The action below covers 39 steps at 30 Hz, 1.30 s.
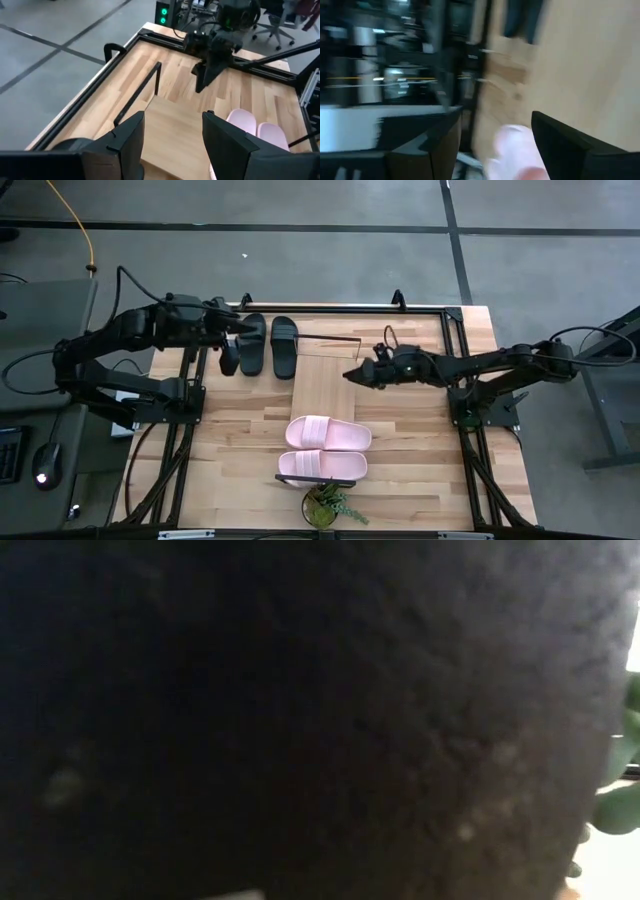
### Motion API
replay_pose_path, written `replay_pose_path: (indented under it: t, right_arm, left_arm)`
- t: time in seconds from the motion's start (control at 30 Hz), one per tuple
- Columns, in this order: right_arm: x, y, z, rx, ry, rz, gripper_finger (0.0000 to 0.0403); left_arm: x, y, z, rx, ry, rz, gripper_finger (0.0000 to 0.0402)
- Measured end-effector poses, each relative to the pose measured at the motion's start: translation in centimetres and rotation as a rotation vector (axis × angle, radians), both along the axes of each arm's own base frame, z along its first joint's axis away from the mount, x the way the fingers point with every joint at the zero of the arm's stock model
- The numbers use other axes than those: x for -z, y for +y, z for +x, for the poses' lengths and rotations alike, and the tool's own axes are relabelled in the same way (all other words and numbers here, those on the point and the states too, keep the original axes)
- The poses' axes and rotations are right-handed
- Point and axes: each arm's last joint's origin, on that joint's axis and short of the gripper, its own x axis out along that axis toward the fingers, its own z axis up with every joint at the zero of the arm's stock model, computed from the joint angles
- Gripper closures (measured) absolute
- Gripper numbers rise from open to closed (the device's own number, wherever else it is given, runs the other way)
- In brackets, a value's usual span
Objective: Pick and place slides into the shelf
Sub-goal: Put the left black slides on the shelf
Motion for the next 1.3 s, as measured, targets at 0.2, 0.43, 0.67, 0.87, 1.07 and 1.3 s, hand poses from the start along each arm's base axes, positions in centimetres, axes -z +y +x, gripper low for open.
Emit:
replay_pose_path:
  t: [0.2, 0.43, 0.67, 0.87, 1.07, 1.3]
  right_arm:
    - [-2.2, -0.8, 0.3, 0.022, -0.226, -0.033, 0.0171]
    - [-3.7, -1.5, 0.2, 0.058, -0.376, -0.112, 0.0171]
    - [-3.8, -1.7, 0.1, 0.110, -0.390, -0.132, 0.0171]
    - [-3.8, -1.7, 0.1, 0.116, -0.389, -0.134, 0.0171]
    - [-3.8, -1.7, 0.1, 0.120, -0.387, -0.156, 0.0171]
    - [-3.8, -1.8, 0.1, 0.154, -0.386, -0.132, 0.0171]
  left_arm:
    - [0.2, 0.0, -0.1, -0.004, 0.014, -0.018, 0.0220]
    - [0.9, -0.1, -0.7, -0.036, 0.106, -0.027, 0.0220]
    - [1.6, -0.1, -1.4, -0.109, 0.199, -0.041, 0.0220]
    - [2.1, -0.1, -1.7, -0.102, 0.292, 0.003, 0.0220]
    - [2.7, 0.1, -1.5, -0.057, 0.439, 0.123, 0.0220]
    - [4.0, 0.8, -0.3, -0.072, 0.637, 0.196, 0.0220]
